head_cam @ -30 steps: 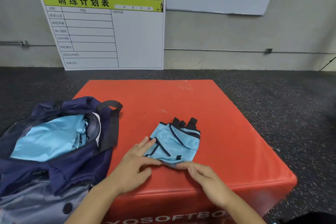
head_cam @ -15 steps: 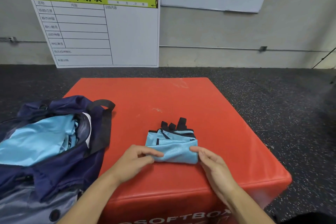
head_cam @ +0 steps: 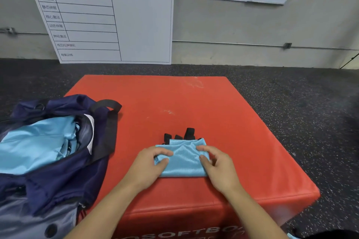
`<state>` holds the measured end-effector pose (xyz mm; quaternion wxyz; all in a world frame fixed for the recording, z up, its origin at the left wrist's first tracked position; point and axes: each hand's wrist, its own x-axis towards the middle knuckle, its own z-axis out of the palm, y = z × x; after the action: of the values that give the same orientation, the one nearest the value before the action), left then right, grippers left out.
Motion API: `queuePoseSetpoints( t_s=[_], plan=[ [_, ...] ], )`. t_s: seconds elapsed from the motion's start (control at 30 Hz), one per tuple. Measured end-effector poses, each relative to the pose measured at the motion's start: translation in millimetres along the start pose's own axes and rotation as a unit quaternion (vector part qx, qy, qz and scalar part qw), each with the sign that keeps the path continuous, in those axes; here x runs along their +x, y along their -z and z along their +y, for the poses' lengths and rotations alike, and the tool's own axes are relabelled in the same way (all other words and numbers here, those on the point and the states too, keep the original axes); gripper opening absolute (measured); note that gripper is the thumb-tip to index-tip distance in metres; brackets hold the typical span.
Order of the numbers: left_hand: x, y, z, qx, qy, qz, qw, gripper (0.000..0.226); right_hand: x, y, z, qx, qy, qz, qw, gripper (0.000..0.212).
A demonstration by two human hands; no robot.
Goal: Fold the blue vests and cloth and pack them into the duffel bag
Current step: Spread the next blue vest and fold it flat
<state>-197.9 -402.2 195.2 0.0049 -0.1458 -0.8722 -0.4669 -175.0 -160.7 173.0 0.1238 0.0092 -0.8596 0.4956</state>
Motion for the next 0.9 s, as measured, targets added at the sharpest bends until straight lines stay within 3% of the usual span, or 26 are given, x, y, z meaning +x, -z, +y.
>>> queuePoseSetpoints(
  t_s=[0.1, 0.2, 0.33, 0.43, 0.67, 0.9],
  plan=[
    [1.7, -5.2, -8.8, 0.060, -0.028, -0.001, 0.998, 0.026, -0.4, -6.3, 1.9, -0.085, 0.024, 0.026, 0.996, 0.032],
    [2.4, -5.5, -14.8, 0.114, -0.007, 0.012, 0.993, 0.027, 1.0, -10.6, 1.6, -0.124, -0.009, 0.032, 0.992, 0.034],
    [-1.8, -2.1, -14.0, 0.099, 0.030, -0.033, 0.994, 0.027, 4.0, -9.3, 4.1, -0.183, -0.056, -0.017, 0.981, 0.035],
    [-5.3, -4.4, -12.5, 0.102, -0.003, -0.048, 0.994, 0.033, -0.2, -10.3, 5.7, -0.128, -0.029, -0.042, 0.990, 0.037],
    [-10.6, 2.7, -6.0, -0.009, -0.020, -0.064, 0.998, 0.049, -8.9, 1.6, -2.2, -0.023, 0.044, 0.007, 0.999, 0.049],
    [-28.9, 47.0, -1.2, 0.013, -0.015, -0.027, 0.999, 0.055, -3.0, -10.1, -35.1, 0.097, 0.019, -0.085, 0.992, 0.059]
  ],
)
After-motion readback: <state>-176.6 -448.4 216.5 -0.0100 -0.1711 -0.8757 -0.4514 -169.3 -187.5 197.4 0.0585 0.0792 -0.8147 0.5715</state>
